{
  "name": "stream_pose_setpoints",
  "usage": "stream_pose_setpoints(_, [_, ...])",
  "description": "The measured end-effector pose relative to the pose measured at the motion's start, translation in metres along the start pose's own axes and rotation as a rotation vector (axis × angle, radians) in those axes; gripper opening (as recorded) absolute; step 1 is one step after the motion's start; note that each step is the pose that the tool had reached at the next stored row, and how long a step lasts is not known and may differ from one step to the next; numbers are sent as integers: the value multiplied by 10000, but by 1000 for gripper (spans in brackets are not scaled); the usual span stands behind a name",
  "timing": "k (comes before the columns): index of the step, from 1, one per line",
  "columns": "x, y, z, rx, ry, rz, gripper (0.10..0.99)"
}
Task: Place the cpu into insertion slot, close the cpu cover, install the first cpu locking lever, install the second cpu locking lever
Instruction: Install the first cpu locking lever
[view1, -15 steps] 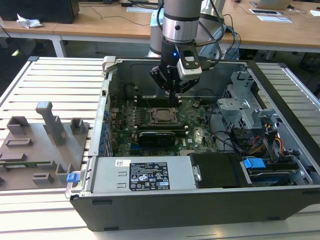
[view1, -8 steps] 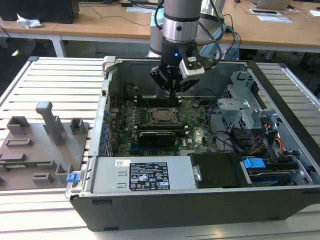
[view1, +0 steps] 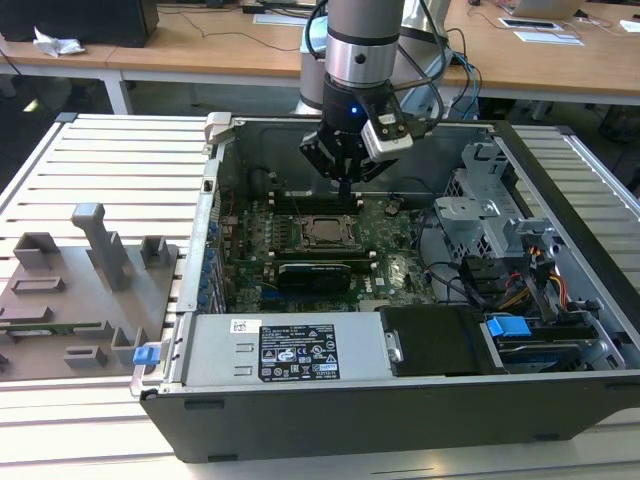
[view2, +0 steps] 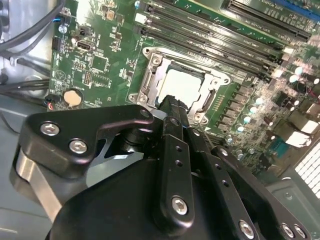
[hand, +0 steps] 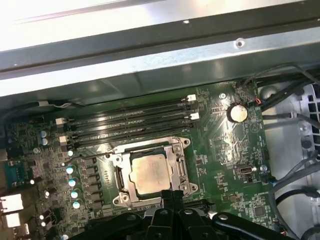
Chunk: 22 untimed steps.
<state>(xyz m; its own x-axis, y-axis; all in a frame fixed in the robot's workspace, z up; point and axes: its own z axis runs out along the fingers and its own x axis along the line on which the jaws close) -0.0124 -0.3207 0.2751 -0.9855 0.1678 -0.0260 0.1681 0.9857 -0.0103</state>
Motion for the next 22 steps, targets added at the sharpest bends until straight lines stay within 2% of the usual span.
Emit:
stream_pose_setpoints(3, [0,0,0,-10,-4,-369,106])
stream_pose_setpoints(5, [0,0,0,-23,-9,-886,106])
stream_pose_setpoints(12, [0,0,0,-51,-20,-1983,106])
stream_pose_setpoints(16, [0,0,0,-62,-25,-2391,106])
stream_pose_setpoints(22, [0,0,0,-88,-34,-3356,106])
